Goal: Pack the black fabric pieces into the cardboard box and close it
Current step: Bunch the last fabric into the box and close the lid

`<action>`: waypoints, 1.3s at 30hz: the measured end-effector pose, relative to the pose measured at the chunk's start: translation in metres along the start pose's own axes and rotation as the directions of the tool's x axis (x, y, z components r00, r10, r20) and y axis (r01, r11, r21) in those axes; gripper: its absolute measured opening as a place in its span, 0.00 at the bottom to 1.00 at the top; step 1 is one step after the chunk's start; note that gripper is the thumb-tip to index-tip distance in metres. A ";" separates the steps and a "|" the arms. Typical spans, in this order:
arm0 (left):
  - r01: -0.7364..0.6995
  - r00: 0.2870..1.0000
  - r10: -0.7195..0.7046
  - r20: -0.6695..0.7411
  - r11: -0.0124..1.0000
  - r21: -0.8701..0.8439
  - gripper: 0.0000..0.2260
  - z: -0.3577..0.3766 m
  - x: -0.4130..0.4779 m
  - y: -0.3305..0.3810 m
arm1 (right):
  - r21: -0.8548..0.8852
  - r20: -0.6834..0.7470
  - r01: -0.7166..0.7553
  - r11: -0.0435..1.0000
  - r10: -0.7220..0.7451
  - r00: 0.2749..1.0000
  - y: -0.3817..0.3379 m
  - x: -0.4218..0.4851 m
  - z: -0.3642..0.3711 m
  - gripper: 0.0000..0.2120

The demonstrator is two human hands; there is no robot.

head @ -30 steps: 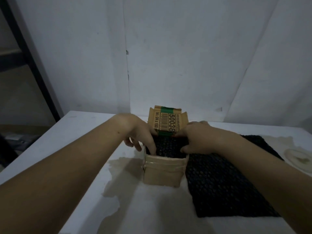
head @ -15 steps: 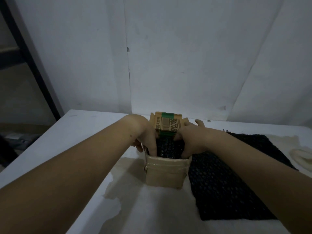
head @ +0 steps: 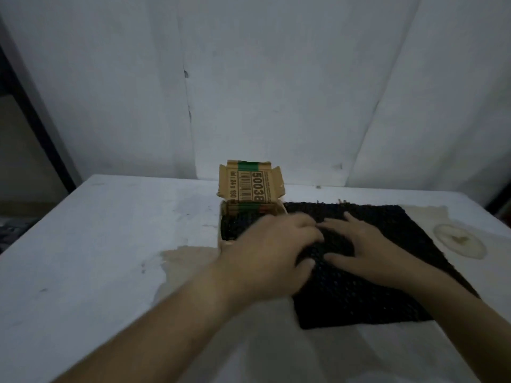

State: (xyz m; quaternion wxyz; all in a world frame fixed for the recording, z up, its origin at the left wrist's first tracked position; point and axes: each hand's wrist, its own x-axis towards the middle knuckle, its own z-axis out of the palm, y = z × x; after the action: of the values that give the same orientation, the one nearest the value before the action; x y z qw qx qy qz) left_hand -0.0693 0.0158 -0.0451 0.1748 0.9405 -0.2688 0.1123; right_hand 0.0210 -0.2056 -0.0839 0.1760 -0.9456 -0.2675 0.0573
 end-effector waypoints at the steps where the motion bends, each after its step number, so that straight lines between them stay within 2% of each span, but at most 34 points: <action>1: -0.020 0.999 0.021 0.032 0.999 -0.043 0.16 0.018 -0.003 0.012 | -0.025 0.016 -0.042 0.999 0.042 0.999 0.012 -0.005 0.007 0.35; 3: -0.004 0.995 0.015 0.100 0.994 -0.112 0.17 0.052 -0.008 0.026 | -0.057 0.038 -0.135 0.989 0.137 0.990 0.034 -0.015 0.021 0.39; 5: 0.062 0.988 -0.044 0.150 0.990 -0.123 0.18 0.078 -0.011 0.030 | -0.041 0.018 -0.199 0.979 0.200 0.980 0.051 -0.024 0.033 0.38; 8: 0.134 0.975 -0.119 0.188 0.989 -0.069 0.19 0.101 -0.012 0.027 | -0.038 -0.077 -0.215 0.976 0.211 0.974 0.064 -0.032 0.047 0.26; 12: 0.183 0.966 -0.168 0.195 0.981 -0.064 0.20 0.116 -0.016 0.019 | -0.046 -0.262 -0.142 0.989 0.125 0.957 0.064 -0.035 0.055 0.06; 15: 0.236 0.958 -0.217 0.190 0.968 -0.087 0.24 0.120 -0.017 0.015 | -0.015 -0.300 -0.133 0.991 0.122 0.946 0.064 -0.035 0.056 0.05; 18: 0.317 0.945 -0.286 0.159 0.921 -0.227 0.29 0.117 -0.013 0.018 | 0.204 -0.394 -0.104 0.973 0.179 0.901 0.063 -0.037 0.049 0.07; 20: 0.349 0.934 -0.347 0.089 0.823 -0.449 0.30 0.109 -0.005 0.027 | 0.361 -0.489 -0.050 0.931 0.235 0.840 0.059 -0.041 0.036 0.08; 22: 0.331 0.895 -0.445 0.007 0.655 -0.680 0.29 0.096 0.005 0.037 | 0.431 -0.587 0.006 0.902 0.275 0.761 0.052 -0.047 0.020 0.08; 23: 0.334 0.868 -0.497 0.000 0.583 -0.741 0.29 0.090 0.010 0.041 | 0.461 -0.625 0.029 0.887 0.301 0.720 0.047 -0.050 0.011 0.08; 24: 0.362 0.842 -0.538 0.033 0.519 -0.774 0.31 0.082 0.015 0.045 | 0.491 -0.650 0.051 0.870 0.327 0.687 0.041 -0.053 0.003 0.09; 26: 0.415 0.807 -0.574 0.138 0.385 -0.824 0.43 0.064 0.023 0.047 | 0.546 -0.664 0.108 0.831 0.350 0.661 0.026 -0.058 -0.009 0.09; 28: 0.368 0.813 -0.560 0.158 0.285 -0.885 0.47 0.044 0.030 0.046 | 0.607 -0.646 0.198 0.769 0.334 0.686 0.008 -0.061 -0.017 0.10; 29: 0.325 0.829 -0.539 0.152 0.243 -0.914 0.45 0.033 0.031 0.043 | 0.629 -0.637 0.242 0.739 0.311 0.705 -0.002 -0.061 -0.020 0.10; 30: 0.281 0.849 -0.508 0.143 0.207 -0.937 0.39 0.020 0.031 0.042 | 0.638 -0.632 0.280 0.718 0.280 0.723 -0.013 -0.060 -0.023 0.11; 31: 0.253 0.869 -0.478 0.129 0.206 -0.945 0.27 0.008 0.030 0.039 | 0.634 -0.629 0.309 0.709 0.241 0.739 -0.024 -0.057 -0.025 0.11; 32: 0.227 0.886 -0.453 0.101 0.232 -0.946 0.16 -0.005 0.027 0.037 | 0.620 -0.628 0.333 0.710 0.195 0.753 -0.034 -0.051 -0.026 0.11; 33: 0.195 0.891 -0.449 0.061 0.258 -0.946 0.13 -0.015 0.023 0.034 | 0.599 -0.626 0.353 0.719 0.145 0.766 -0.045 -0.044 -0.026 0.11; 34: 0.174 0.878 -0.477 0.028 0.265 -0.948 0.15 -0.024 0.018 0.029 | 0.581 -0.619 0.371 0.725 0.097 0.780 -0.055 -0.034 -0.025 0.11; 36: 0.181 0.783 -0.622 -0.019 0.257 -0.949 0.29 -0.037 0.007 0.016 | 0.575 -0.587 0.401 0.713 0.017 0.810 -0.075 -0.012 -0.021 0.10; 37: 0.190 0.729 -0.683 -0.047 0.268 -0.944 0.31 -0.041 0.000 0.007 | 0.583 -0.565 0.414 0.700 -0.018 0.825 -0.085 -0.002 -0.018 0.10; 39: 0.189 0.657 -0.749 -0.084 0.271 -0.944 0.30 -0.048 -0.019 -0.006 | 0.597 -0.511 0.427 0.679 -0.088 0.855 -0.103 0.016 -0.011 0.10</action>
State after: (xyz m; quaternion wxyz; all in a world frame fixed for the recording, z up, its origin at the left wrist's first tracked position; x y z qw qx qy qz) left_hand -0.0872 0.0475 -0.0089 0.7246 0.6685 0.0821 0.1461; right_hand -0.0134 -0.1185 -0.0359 0.5782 -0.7480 -0.3133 -0.0890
